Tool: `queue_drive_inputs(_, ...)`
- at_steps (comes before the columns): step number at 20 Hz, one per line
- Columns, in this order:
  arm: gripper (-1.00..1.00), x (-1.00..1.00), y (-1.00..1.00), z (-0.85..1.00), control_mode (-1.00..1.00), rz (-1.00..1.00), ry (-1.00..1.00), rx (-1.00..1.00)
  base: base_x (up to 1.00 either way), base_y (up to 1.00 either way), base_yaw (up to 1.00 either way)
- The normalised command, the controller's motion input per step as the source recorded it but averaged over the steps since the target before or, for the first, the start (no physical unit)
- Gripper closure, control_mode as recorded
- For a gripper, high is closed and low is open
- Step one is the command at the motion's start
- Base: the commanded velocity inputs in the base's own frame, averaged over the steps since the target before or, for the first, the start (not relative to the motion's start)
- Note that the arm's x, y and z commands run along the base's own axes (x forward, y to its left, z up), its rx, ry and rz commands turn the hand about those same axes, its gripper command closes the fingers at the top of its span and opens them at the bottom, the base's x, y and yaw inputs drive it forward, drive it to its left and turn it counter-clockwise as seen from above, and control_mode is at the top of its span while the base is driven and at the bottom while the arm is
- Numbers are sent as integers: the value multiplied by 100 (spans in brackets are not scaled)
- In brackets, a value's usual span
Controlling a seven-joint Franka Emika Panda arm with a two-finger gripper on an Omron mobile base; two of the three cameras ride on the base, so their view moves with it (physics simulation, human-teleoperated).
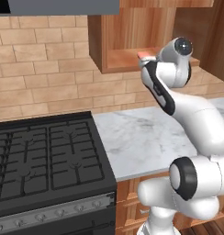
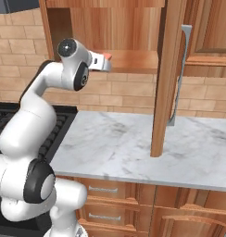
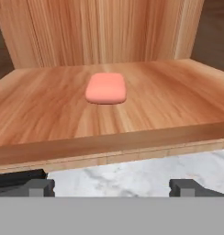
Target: Pick up the bar soap and bar soap from the sink, and place them back in the cabinet, and close the cabinet door.
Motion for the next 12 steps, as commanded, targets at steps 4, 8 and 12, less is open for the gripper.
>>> queue_drive_inputs(4,-100,-75,20,19,-100,0,26,1,0,0,0)
queue_drive_inputs(8,-100,-85,17,9,-100,0,26,3,0,0,0)
queue_drive_inputs(12,-100,-88,10,1,-100,0,23,2,0,0,0)
